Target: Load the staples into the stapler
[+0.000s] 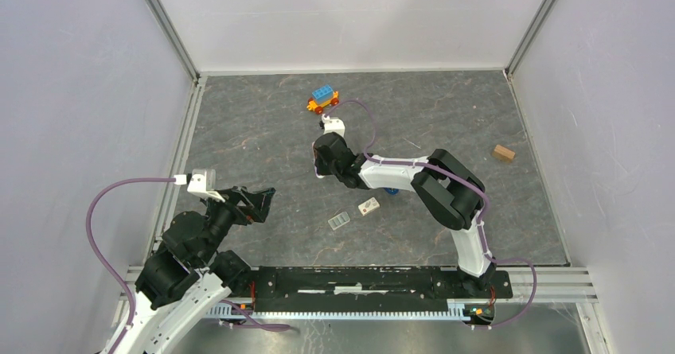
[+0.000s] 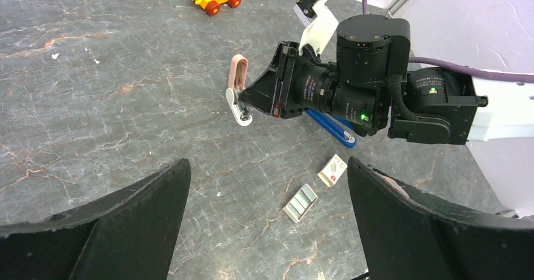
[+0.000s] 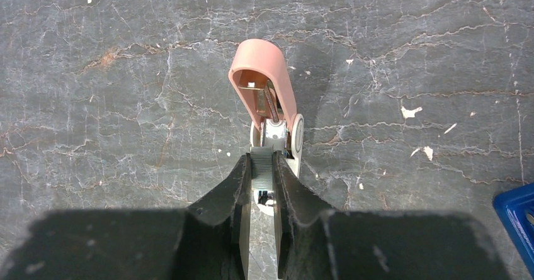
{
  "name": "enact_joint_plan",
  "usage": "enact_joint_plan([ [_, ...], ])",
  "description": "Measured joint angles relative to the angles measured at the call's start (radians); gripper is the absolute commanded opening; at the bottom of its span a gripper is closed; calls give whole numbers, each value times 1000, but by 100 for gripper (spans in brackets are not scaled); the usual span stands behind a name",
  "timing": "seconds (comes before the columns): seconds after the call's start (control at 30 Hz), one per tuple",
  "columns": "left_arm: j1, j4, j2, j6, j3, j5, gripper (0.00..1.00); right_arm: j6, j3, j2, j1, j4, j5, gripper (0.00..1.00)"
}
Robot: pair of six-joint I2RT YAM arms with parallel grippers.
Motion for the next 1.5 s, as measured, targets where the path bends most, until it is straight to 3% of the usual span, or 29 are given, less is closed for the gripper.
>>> enact_joint_plan([
  [1.5,0,0,0,0,0,0,100,-6,-20,0,6,0,10,22],
])
